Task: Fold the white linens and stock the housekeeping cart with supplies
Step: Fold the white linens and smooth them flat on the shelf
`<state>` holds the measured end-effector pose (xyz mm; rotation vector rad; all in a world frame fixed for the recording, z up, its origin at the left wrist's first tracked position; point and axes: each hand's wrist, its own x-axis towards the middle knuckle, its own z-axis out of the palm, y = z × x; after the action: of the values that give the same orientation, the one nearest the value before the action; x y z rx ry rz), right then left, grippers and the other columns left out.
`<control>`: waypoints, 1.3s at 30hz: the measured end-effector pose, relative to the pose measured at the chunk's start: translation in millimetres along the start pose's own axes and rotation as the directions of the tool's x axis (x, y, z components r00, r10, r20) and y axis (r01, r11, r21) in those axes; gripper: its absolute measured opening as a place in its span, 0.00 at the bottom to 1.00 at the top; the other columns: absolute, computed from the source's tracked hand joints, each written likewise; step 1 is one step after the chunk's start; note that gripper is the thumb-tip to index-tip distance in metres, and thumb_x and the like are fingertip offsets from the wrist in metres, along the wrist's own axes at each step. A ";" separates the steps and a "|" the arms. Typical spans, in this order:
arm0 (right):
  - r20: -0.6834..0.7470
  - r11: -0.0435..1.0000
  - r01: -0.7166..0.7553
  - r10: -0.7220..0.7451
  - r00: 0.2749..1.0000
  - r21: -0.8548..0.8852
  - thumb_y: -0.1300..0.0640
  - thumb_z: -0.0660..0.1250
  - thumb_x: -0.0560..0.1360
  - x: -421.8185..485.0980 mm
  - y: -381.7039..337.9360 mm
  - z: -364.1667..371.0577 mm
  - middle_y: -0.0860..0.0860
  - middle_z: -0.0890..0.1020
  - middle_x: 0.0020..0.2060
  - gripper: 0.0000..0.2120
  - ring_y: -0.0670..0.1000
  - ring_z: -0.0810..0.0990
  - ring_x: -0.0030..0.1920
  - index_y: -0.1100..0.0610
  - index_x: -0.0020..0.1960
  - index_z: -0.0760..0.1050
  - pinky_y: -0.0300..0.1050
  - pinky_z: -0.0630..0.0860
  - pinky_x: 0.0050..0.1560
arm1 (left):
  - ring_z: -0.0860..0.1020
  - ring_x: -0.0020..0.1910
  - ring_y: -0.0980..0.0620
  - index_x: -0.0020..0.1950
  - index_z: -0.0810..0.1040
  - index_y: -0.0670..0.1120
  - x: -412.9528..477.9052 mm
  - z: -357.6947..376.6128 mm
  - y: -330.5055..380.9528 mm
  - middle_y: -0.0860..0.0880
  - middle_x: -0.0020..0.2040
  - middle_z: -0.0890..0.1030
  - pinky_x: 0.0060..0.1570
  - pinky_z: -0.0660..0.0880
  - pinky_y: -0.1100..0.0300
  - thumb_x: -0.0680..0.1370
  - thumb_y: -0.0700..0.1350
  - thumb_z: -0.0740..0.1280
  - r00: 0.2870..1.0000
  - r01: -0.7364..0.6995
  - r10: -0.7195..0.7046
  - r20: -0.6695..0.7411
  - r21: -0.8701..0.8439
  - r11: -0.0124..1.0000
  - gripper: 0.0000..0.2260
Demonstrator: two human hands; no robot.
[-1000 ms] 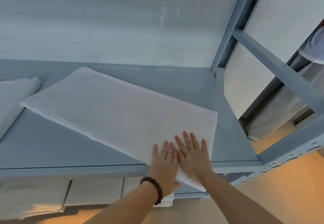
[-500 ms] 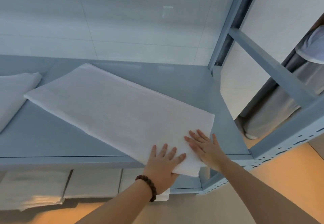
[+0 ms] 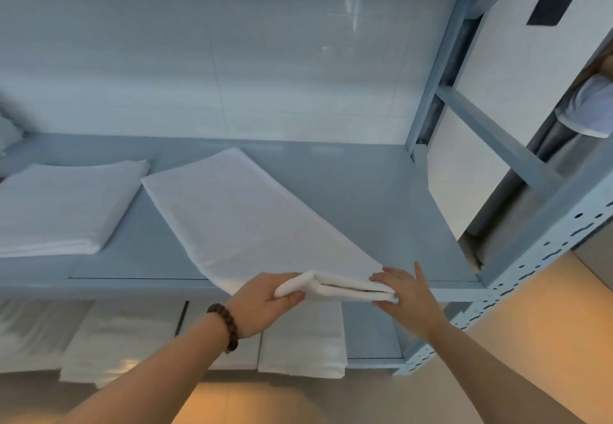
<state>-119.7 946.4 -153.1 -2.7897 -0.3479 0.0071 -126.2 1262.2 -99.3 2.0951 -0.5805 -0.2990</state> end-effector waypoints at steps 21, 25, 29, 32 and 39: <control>-0.241 0.966 -0.009 -0.056 0.969 -0.260 0.61 0.63 0.74 -35.4 -200.3 -87.8 0.53 0.81 0.39 0.05 0.57 0.79 0.40 0.54 0.45 0.77 0.47 0.72 0.37 | 0.81 0.54 0.52 0.67 0.76 0.52 -154.7 -110.9 31.7 0.53 0.60 0.81 0.50 0.78 0.62 0.78 0.45 0.58 0.818 -0.301 0.517 -0.252 0.578 0.758 0.19; -0.266 0.941 -0.088 -0.002 0.964 -0.326 0.59 0.62 0.76 -58.5 -201.0 -93.7 0.52 0.81 0.39 0.06 0.56 0.79 0.39 0.53 0.48 0.78 0.47 0.73 0.37 | 0.78 0.59 0.54 0.68 0.74 0.54 -141.4 -116.5 35.4 0.55 0.62 0.79 0.58 0.70 0.69 0.79 0.40 0.61 0.838 -0.317 0.491 -0.236 0.522 0.792 0.19; -0.256 0.905 -0.152 0.049 0.965 -0.398 0.53 0.61 0.77 -90.6 -201.3 -107.8 0.49 0.81 0.41 0.05 0.53 0.79 0.42 0.49 0.50 0.75 0.44 0.68 0.35 | 0.77 0.60 0.59 0.67 0.74 0.59 -131.4 -113.0 44.6 0.59 0.61 0.79 0.60 0.72 0.66 0.80 0.40 0.65 0.856 -0.389 0.474 -0.205 0.347 0.853 0.19; -0.276 0.868 -0.167 0.036 0.961 -0.468 0.51 0.60 0.78 -105.9 -206.5 -124.2 0.47 0.81 0.43 0.05 0.51 0.79 0.42 0.47 0.50 0.74 0.42 0.61 0.34 | 0.76 0.61 0.62 0.64 0.75 0.61 -131.1 -116.5 53.7 0.63 0.60 0.78 0.60 0.72 0.66 0.79 0.45 0.67 0.885 -0.404 0.427 -0.184 0.152 0.902 0.16; -0.345 0.863 -0.114 -0.074 0.936 -0.493 0.43 0.58 0.79 -85.9 -239.0 -147.8 0.49 0.80 0.41 0.12 0.53 0.78 0.41 0.50 0.49 0.74 0.44 0.63 0.34 | 0.79 0.55 0.62 0.55 0.83 0.54 -141.4 -151.6 62.4 0.60 0.52 0.83 0.51 0.74 0.70 0.74 0.40 0.71 0.923 -0.291 0.225 -0.312 -0.185 0.939 0.12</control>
<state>-253.4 1097.3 60.7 -3.2198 -0.2539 -0.6726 -202.0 1413.6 35.5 1.7719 -0.6091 0.0890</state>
